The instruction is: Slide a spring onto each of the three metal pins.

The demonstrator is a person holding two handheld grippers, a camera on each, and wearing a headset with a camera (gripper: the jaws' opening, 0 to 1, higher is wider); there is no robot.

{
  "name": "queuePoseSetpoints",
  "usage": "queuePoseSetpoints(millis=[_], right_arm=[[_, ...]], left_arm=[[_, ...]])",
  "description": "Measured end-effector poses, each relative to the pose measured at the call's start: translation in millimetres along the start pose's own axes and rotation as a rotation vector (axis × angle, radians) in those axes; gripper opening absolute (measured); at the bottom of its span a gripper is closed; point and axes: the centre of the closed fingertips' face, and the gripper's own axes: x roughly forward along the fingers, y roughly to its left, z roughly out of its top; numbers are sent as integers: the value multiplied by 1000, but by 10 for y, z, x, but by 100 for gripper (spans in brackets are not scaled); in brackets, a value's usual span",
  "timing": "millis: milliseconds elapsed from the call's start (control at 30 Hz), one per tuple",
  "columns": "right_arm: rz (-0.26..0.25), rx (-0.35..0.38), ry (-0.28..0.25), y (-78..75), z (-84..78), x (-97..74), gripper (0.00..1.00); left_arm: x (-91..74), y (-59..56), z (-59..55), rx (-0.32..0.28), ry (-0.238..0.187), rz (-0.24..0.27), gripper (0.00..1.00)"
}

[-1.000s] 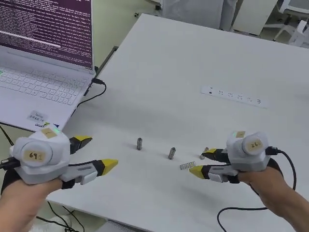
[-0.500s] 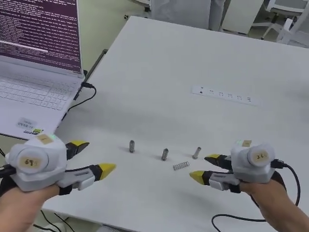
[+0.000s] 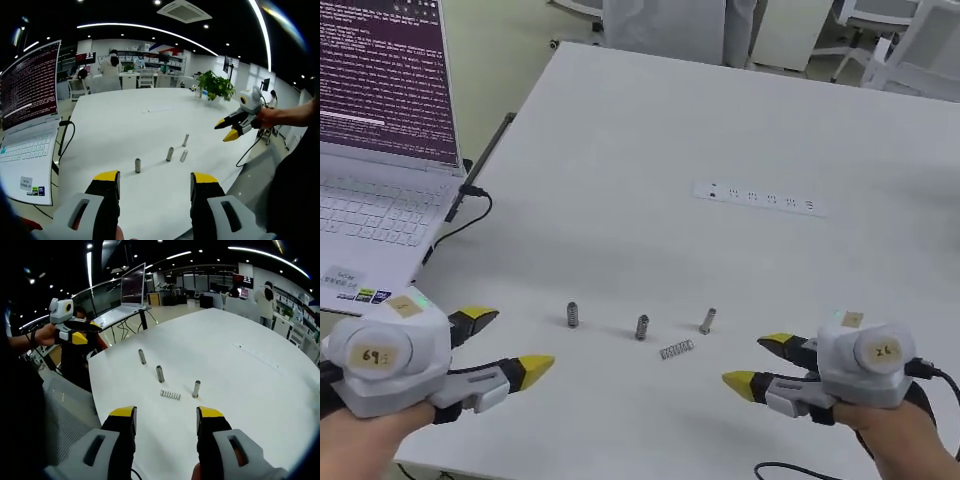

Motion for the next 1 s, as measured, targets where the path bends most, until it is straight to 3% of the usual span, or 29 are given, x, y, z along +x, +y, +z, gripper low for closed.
queuePoseSetpoints(millis=[500,1000], right_arm=[[-30,40,-12,-46,-88,-155,49],[-61,76,-18,-93,-257,-374,50]], left_arm=[[160,-151,45,26,13,-46,52],[432,-478,96,60,26,-119,51]])
